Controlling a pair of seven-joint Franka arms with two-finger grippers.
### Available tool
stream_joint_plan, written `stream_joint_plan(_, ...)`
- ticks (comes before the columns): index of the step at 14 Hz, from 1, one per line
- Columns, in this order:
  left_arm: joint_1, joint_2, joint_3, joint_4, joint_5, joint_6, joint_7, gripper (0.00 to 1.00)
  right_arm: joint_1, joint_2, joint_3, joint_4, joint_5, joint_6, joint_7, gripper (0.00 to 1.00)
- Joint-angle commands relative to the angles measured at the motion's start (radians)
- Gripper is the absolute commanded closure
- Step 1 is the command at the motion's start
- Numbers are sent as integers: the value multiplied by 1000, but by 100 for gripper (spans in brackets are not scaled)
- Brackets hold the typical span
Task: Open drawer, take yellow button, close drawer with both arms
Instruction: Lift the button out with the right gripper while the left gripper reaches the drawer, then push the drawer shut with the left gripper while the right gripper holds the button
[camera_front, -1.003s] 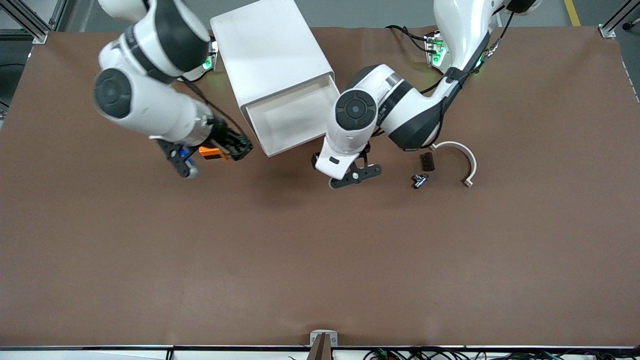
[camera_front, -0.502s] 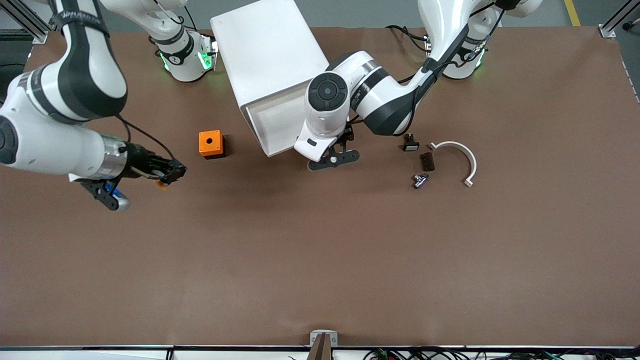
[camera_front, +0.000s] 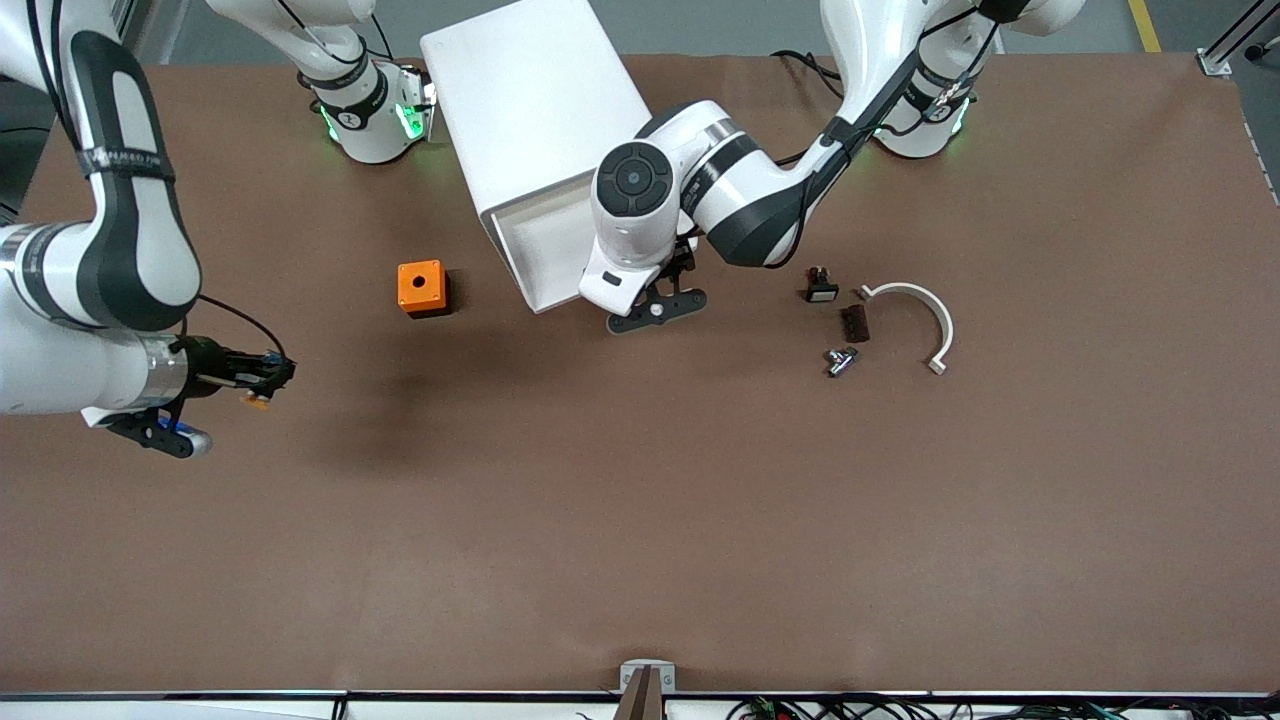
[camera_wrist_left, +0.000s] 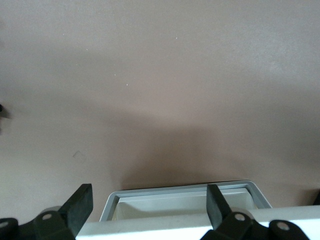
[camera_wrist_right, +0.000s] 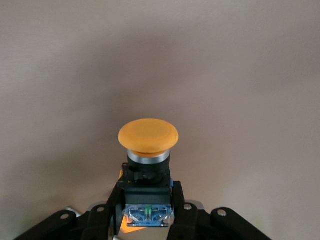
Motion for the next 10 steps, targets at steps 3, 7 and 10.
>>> stream_joint_plan(3,-34,-5,2,-6,-50,11,-41,0,-85,110,22,17,-95,107,-190,100)
stream_joint_plan(7,-62,-4,2,-8,-111,11,-85,0,-123,182,22,17,-130,188,-292,100)
stream_joint_plan(10,-74,-1,2,-12,-160,11,-122,0,-137,222,22,16,-181,218,-334,100)
